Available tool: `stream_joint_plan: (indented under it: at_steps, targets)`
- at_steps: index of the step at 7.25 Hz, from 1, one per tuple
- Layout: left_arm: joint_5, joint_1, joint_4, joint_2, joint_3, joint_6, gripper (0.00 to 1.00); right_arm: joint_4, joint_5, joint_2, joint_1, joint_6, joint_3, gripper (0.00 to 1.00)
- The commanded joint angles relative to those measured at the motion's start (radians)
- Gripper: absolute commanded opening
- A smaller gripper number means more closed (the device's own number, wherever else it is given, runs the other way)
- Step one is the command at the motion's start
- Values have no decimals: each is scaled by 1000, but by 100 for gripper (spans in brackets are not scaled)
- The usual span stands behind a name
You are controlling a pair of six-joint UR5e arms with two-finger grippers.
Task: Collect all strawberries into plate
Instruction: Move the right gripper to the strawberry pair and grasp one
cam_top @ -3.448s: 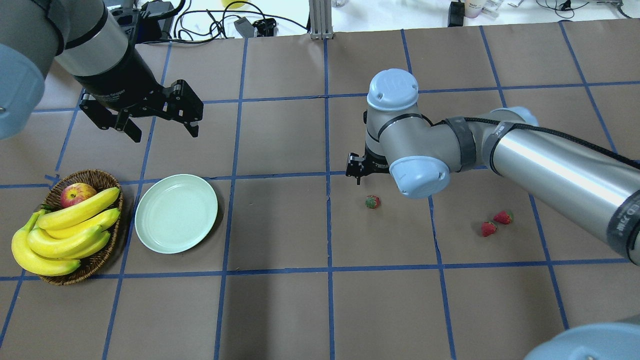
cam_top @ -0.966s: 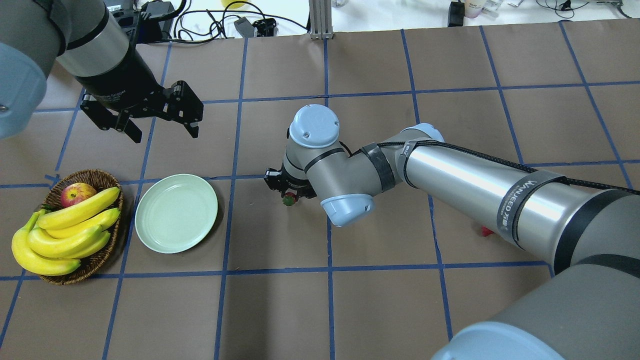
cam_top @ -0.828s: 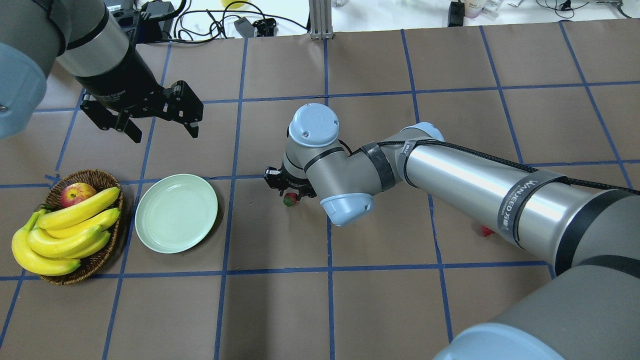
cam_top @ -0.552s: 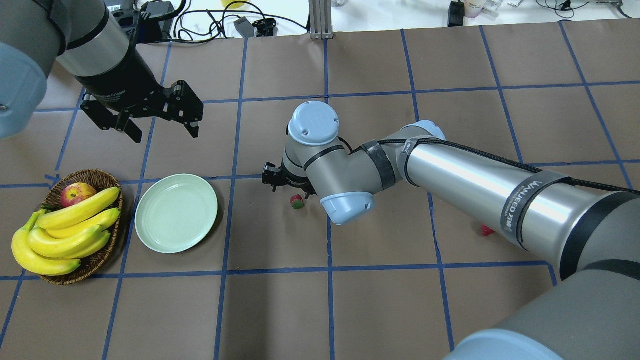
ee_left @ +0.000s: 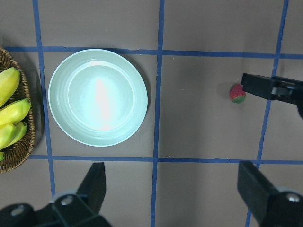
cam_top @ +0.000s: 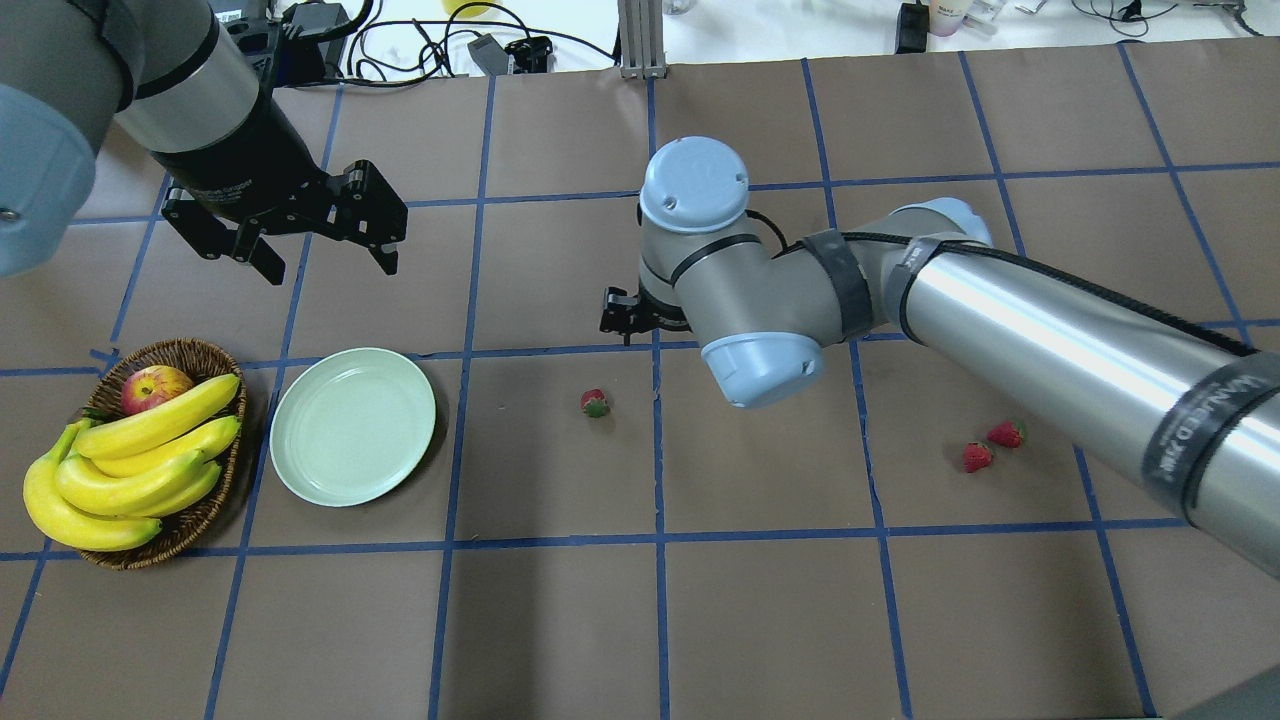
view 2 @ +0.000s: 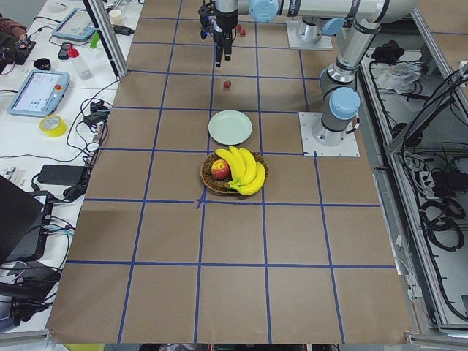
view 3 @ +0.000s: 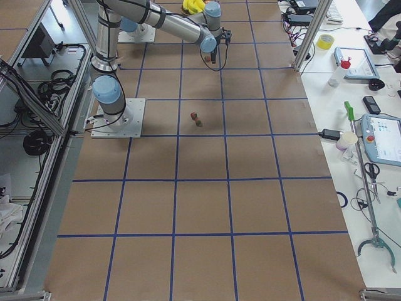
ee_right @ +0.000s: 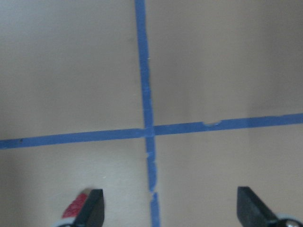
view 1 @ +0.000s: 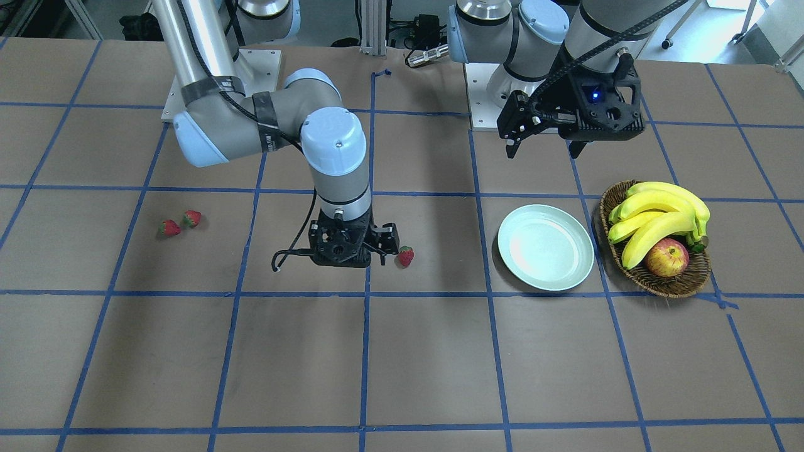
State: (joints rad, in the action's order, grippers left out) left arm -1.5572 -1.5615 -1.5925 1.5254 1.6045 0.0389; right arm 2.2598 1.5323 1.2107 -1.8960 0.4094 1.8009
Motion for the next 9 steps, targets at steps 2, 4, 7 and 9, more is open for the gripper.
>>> stream_joint_plan:
  at_steps: [2, 4, 7, 9]
  targets:
    - [0, 1, 0, -1, 0, -1, 100, -45, 14, 162, 219, -333, 157, 100]
    - [-1, 3, 0, -1, 0, -1, 100, -46, 127, 227, 306, -402, 248, 100]
    - [0, 5, 2, -4, -2, -1, 100, -23, 172, 245, 399, -400, 366, 100]
    - [2, 8, 3, -2, -2, -2, 100, 59, 167, 251, 512, -383, 486, 100]
